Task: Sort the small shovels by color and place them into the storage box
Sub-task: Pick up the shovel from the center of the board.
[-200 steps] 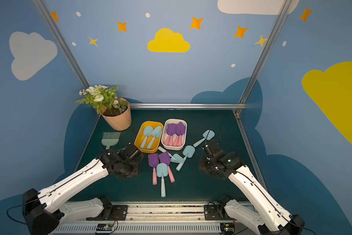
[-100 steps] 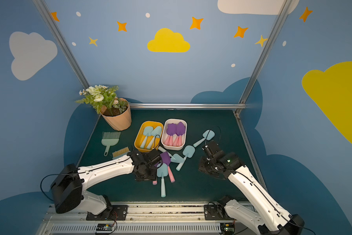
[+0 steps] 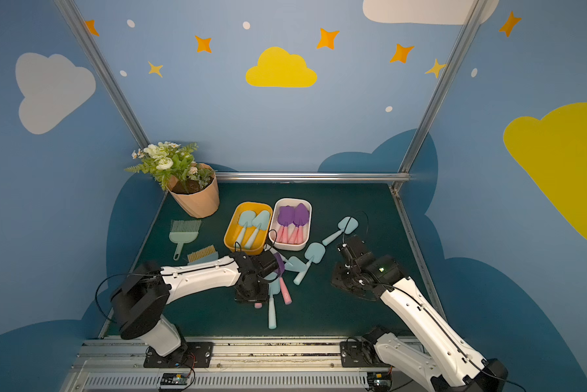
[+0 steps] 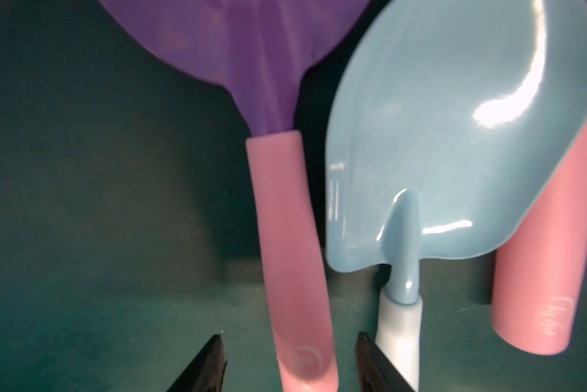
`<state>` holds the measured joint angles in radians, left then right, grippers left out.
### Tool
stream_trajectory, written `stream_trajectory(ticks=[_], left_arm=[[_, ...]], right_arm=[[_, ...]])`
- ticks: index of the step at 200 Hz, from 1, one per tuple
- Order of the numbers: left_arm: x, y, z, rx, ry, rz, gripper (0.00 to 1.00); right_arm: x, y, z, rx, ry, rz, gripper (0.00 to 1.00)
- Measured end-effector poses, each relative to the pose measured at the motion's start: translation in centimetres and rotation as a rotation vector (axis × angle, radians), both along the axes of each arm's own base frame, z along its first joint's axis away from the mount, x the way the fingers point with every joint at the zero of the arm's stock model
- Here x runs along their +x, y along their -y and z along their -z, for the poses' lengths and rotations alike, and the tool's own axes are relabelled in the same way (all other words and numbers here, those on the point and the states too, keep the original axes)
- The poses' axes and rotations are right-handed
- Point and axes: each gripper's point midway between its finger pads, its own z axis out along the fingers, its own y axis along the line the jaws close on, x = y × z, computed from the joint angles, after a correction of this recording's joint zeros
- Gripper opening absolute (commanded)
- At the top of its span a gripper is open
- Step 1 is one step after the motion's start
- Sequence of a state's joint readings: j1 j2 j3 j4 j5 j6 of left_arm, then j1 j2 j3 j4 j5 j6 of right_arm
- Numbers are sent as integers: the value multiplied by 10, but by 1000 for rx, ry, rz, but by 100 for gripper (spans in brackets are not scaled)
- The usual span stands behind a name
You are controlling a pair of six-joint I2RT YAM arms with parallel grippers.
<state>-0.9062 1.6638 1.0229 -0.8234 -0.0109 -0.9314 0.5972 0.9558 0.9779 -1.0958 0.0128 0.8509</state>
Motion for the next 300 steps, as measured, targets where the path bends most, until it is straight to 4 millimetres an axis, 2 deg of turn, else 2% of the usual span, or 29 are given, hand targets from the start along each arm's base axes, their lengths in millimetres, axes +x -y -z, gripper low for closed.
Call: stream_trajectory(ticks=[70,181,233,300], left_arm=[[6,0,5,22,-11,25,45],[11,-10,7,47,-35,21,28],[10,-14,7,56,-43,14,30],[8,-14,13,64,-67,15,23]], right_arm=[[0,-1,0,1,-2,-4,45],[1,-2,1,1,-3,-12,45],[1,-3,1,1,-2,-16,45],[1,-2,2,0,-3,-15,45]])
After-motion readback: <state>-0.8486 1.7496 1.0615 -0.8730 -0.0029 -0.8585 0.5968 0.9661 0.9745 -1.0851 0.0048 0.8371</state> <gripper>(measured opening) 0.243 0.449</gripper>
